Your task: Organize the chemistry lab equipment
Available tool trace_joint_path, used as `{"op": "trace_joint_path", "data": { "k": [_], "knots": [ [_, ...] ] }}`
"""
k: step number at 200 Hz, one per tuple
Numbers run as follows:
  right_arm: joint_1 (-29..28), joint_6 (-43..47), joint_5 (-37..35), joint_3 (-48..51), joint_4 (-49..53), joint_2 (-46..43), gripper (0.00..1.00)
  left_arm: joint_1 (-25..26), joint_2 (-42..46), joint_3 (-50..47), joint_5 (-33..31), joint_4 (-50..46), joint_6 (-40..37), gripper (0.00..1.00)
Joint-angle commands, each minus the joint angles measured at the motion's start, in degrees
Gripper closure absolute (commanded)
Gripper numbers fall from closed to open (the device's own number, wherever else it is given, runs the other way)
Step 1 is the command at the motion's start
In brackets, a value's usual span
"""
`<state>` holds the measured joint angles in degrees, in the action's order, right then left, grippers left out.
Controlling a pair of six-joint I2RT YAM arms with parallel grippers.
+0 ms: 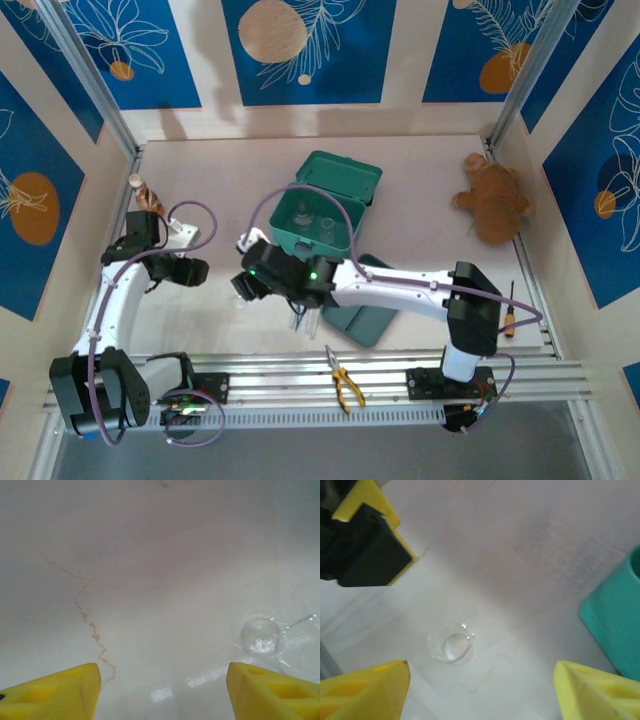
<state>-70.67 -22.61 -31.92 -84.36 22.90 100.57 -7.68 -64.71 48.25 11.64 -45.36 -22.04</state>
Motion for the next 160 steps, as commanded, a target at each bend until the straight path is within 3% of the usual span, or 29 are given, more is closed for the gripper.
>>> {"op": "trace_joint_path", "data": {
  "k": [1,76,160],
  "knots": [
    [-1.0,4.8,5.5,-10.1,18.6,6.3,0.24,0.1,-1.1,-0.2,-2.3,1.4,2.2,0.32],
    [-1.0,5.1,14.6,-21.3,24.5,18.6,0.21,-6.0,-8.8,2.7,-0.8,5.6,5.9,0.31],
    [-0.3,6.5,15.0,-35.3,32.3,30.3,0.20,-13.1,-12.7,3.9,0.8,7.2,7.7,0.31]
  ]
}}
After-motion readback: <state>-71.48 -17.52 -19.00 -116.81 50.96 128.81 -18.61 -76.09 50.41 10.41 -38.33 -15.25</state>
